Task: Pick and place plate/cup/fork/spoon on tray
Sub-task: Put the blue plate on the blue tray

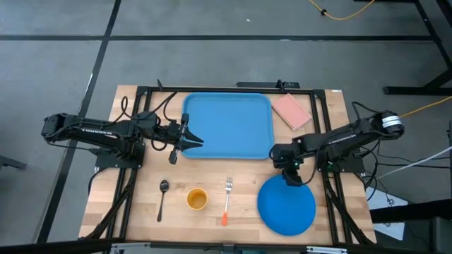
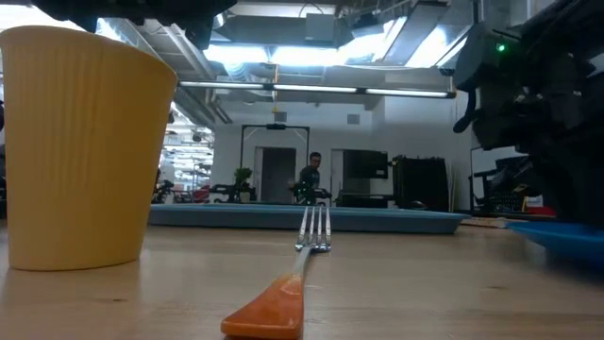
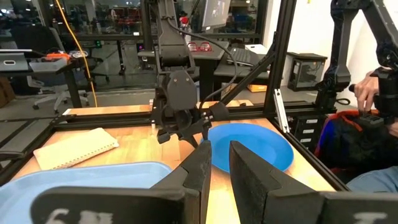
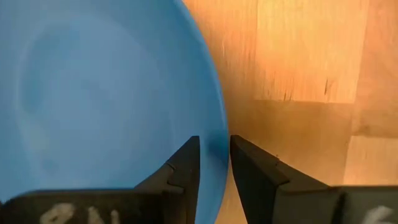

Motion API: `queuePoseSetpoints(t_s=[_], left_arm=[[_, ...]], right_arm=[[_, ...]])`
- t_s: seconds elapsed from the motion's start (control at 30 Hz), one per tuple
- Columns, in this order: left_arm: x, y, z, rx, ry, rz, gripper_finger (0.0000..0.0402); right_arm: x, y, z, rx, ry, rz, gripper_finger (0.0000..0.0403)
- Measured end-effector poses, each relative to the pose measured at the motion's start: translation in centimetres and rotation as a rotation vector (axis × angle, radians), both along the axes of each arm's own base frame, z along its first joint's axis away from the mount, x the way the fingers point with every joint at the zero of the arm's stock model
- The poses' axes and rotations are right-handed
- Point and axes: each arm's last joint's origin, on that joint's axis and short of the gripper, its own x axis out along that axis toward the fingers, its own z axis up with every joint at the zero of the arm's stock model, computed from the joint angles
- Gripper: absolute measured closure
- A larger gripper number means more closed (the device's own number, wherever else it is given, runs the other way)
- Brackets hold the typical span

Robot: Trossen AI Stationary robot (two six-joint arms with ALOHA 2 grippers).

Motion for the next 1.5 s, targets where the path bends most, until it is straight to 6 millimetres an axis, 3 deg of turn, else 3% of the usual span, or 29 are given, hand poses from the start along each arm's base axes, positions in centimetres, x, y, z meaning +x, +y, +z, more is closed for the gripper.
queuePoseSetpoints(t_s=[0.23,0.5,0.67,0.87,1.03,1.23,1.5], left_arm=[[0.0,0.0,0.0,0.0,0.0,0.0,0.035],[0.0,0.0,0.0,0.0,0.0,0.0,0.035],[0.0,0.0,0.0,0.0,0.0,0.0,0.035],[0.0,0.0,0.0,0.0,0.0,0.0,0.035],[0.0,0.0,0.0,0.0,0.0,0.0,0.035],[0.0,0.0,0.0,0.0,0.0,0.0,0.035],[0.0,0.0,0.0,0.0,0.0,0.0,0.035]], right_arm=[[0.3,0.0,-0.6,-0.002,0.011,-0.002,0.0313],[0.4,0.2,-0.4,0.052,0.005,-0.013,0.0385],[0.9,0.4,-0.2,0.117,-0.033,-0.017,0.0396],[2.5,-0.1,1.5,0.129,-0.099,-0.036,0.0399],[4.7,-1.0,4.9,0.201,-0.189,-0.035,0.0401],[6.8,-3.7,11.6,0.164,-0.27,-0.092,0.0401],[6.0,-9.3,21.9,-0.124,-0.397,-0.224,0.0401]])
